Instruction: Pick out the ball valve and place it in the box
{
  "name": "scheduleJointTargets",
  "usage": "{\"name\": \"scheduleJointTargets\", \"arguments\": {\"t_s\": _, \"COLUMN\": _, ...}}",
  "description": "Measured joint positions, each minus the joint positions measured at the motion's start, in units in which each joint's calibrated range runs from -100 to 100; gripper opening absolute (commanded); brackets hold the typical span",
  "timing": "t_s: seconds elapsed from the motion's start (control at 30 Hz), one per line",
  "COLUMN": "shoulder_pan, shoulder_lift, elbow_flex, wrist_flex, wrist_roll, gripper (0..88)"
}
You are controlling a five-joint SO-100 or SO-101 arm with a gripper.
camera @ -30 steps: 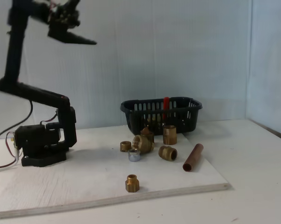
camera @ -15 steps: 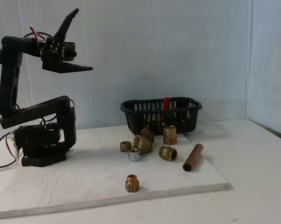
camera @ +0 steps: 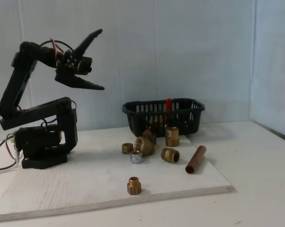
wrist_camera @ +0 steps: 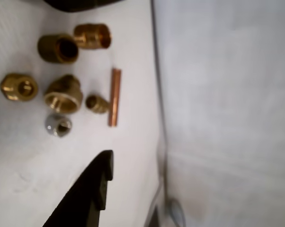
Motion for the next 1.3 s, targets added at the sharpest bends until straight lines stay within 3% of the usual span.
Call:
{"name": "scheduleJointTargets", "arguments": {"t_s": 0.67, "shoulder_pan": 0.0, "shoulder_lift": 0.3, "elbow_flex": 37.7, "wrist_flex": -32.6, "wrist_roll": 0.0, "gripper": 67.4}}
{"name": "scheduleJointTargets", "arguments": {"t_s": 1.13, "shoulder_pan": 0.0, "shoulder_lift": 0.4, "elbow_flex": 46.7, "wrist_flex": -35.9, "wrist_roll": 4.3, "gripper": 67.2}}
{"name": "scheduleJointTargets", "arguments": {"t_s": 1.2, "shoulder_pan": 0.0, "shoulder_lift": 0.4, "elbow_flex": 46.7, "wrist_flex": -35.9, "wrist_roll": 4.3, "gripper": 65.1}}
{"name": "scheduleJointTargets", "arguments": {"t_s": 1.3, "shoulder_pan": 0.0, "shoulder_lift": 0.4, "elbow_flex": 46.7, "wrist_flex": -35.9, "wrist_roll": 4.3, "gripper": 53.7}}
